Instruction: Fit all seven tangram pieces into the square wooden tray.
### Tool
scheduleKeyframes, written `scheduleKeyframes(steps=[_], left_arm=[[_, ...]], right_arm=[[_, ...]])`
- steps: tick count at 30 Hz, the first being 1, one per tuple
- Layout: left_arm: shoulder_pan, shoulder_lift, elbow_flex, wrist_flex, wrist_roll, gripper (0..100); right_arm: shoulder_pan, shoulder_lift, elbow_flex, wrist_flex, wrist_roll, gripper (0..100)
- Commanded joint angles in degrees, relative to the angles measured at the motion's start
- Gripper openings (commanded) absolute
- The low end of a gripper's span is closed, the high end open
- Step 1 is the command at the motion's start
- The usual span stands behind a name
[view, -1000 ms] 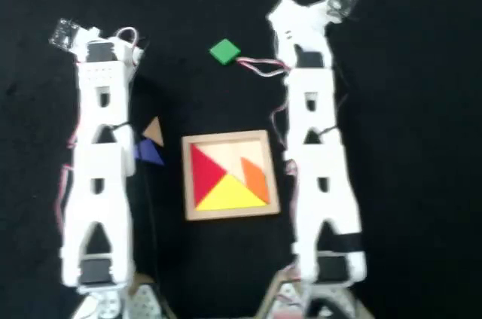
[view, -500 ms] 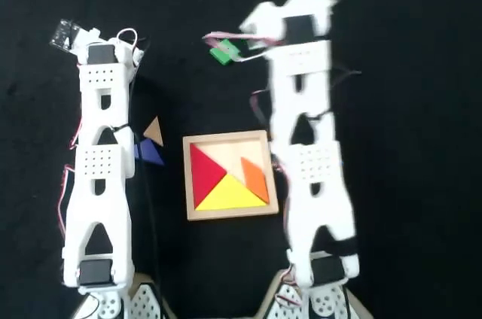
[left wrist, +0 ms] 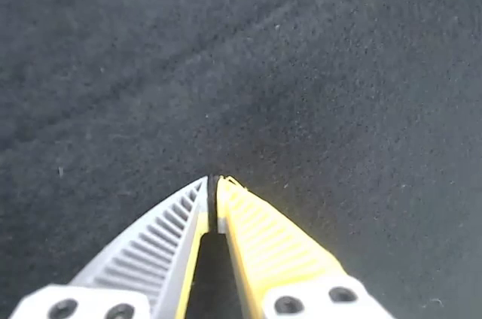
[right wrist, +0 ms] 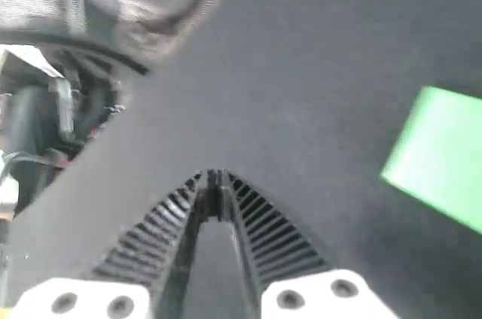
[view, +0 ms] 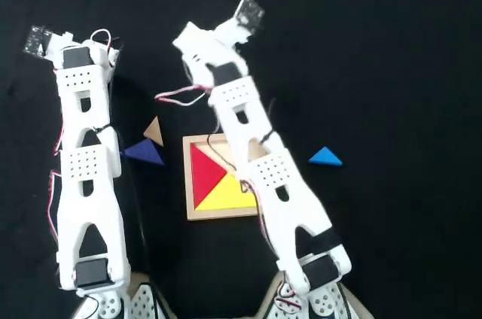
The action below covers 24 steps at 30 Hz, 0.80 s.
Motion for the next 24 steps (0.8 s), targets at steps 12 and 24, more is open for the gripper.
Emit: scheduleKeyframes(steps=[12, 24], left_arm=[[-6.3, 0.0, -0.9, 1.0, 0.1, 3], [-10.4, -0.3, -1.1, 4.8, 0.1, 3]], right_arm=[[0.3, 7.7, 0.0, -28.4, -1.1, 1.1], [1.0, 7.7, -0.8, -13.9, -1.1, 1.1]])
